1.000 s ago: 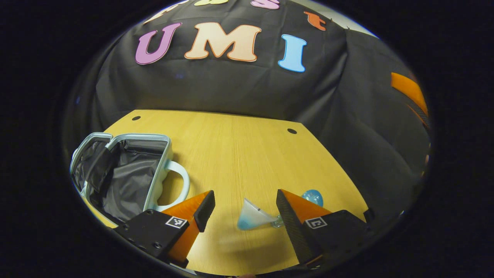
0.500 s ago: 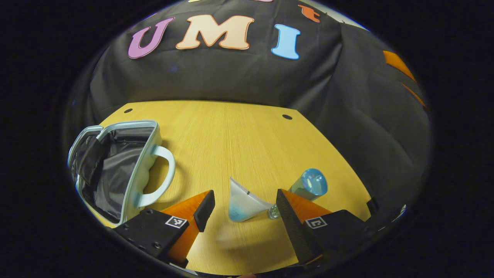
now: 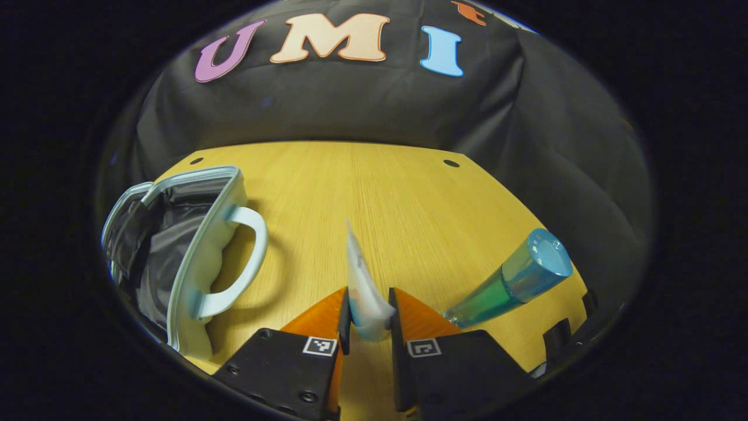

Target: First open the suitcase, pack the skin care products into it, and then close the suitcase.

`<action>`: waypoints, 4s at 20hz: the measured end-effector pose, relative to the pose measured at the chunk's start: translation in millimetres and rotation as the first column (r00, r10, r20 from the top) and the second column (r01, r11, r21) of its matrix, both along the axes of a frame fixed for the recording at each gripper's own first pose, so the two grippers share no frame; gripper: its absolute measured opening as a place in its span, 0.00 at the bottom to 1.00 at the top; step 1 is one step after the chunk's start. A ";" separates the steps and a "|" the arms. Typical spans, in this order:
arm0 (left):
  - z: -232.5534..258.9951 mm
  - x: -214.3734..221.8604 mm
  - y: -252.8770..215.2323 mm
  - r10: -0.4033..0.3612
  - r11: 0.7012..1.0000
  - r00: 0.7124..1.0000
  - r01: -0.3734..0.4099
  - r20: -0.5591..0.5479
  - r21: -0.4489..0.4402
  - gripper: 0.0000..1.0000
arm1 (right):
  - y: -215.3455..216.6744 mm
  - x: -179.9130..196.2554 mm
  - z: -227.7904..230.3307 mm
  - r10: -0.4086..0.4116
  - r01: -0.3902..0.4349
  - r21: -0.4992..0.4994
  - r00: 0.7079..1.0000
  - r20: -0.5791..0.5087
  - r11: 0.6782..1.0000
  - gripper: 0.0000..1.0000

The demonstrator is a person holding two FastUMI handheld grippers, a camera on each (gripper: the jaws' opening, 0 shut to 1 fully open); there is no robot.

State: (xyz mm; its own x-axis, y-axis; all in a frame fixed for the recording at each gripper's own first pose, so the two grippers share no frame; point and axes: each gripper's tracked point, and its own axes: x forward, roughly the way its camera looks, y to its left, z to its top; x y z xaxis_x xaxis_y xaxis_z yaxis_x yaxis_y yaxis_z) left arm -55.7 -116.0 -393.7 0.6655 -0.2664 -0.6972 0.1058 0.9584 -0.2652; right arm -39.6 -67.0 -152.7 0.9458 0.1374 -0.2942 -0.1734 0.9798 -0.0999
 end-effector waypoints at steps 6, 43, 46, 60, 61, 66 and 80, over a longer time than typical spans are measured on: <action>49.6 13.0 19.4 -0.013 1.000 0.999 0.012 0.047 0.018 0.21 | 21.5 -12.3 -51.4 0.069 -0.068 0.015 0.994 -0.080 0.998 0.99; 42.2 -52.7 261.5 0.187 0.959 0.938 -0.109 -0.291 0.263 0.21 | 184.6 -41.4 -144.9 0.345 -0.191 0.336 0.800 -0.490 0.922 0.47; 18.0 -50.2 273.8 0.165 0.965 0.925 -0.080 -0.342 0.248 0.21 | 211.9 -43.0 -136.4 0.365 -0.201 0.349 0.782 -0.506 0.915 0.47; -13.9 -19.1 288.4 0.021 0.996 0.951 0.008 -0.309 0.090 0.35 | 337.7 -65.8 -186.2 0.419 -0.240 0.350 0.634 -0.650 0.906 0.47; -6.9 -16.2 288.9 0.010 0.997 0.959 0.012 -0.283 0.076 0.50 | 344.7 -66.6 -192.7 0.417 -0.235 0.351 0.623 -0.661 0.907 0.45; 27.2 -4.6 317.1 0.038 0.999 0.982 -0.037 -0.186 0.009 0.67 | 372.5 -81.0 -231.0 0.370 -0.194 0.318 0.566 -0.737 0.928 0.47; 56.2 -32.3 508.9 0.321 0.947 0.936 -0.317 -0.141 0.051 0.73 | 422.0 -44.7 -275.8 0.253 -0.064 0.268 0.589 -0.767 0.961 0.47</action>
